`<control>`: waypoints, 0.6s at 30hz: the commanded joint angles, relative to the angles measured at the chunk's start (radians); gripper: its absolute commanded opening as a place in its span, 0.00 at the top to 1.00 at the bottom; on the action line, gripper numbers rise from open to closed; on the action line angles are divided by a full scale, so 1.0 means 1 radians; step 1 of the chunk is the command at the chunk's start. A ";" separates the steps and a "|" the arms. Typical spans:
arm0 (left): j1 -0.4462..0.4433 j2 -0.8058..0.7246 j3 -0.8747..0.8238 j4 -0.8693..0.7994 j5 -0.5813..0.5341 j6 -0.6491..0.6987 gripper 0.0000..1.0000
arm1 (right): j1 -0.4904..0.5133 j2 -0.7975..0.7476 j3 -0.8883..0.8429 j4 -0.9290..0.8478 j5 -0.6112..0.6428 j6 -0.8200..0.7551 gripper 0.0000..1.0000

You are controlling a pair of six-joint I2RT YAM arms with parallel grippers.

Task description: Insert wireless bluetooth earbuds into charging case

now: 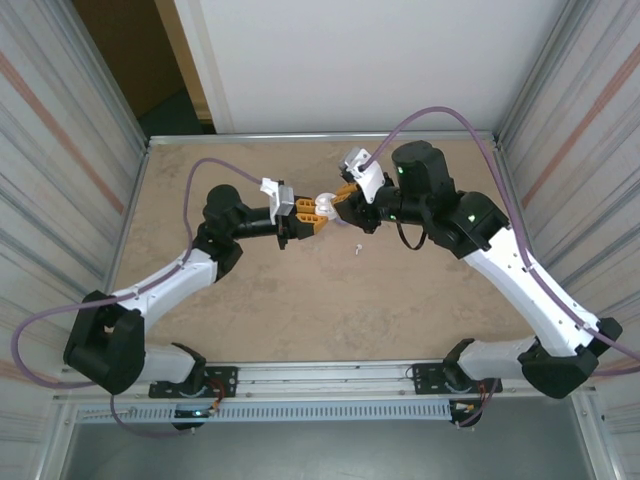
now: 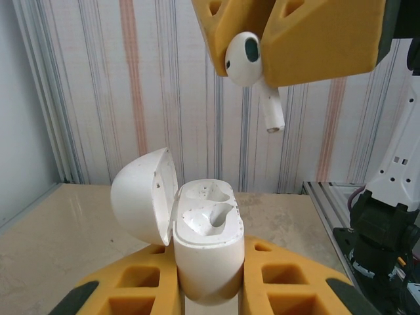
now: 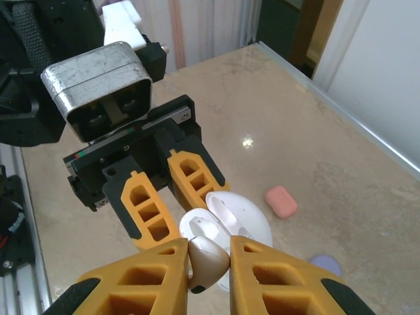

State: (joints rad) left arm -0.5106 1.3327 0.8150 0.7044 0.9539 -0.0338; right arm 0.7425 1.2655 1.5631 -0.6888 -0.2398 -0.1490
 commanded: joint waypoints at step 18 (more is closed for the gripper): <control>-0.002 0.017 0.049 0.020 0.051 -0.025 1.00 | 0.045 0.052 0.015 0.040 0.055 -0.101 0.80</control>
State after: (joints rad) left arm -0.5106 1.3483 0.8322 0.7044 0.9802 -0.0494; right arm 0.7795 1.3159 1.5749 -0.6777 -0.2066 -0.2211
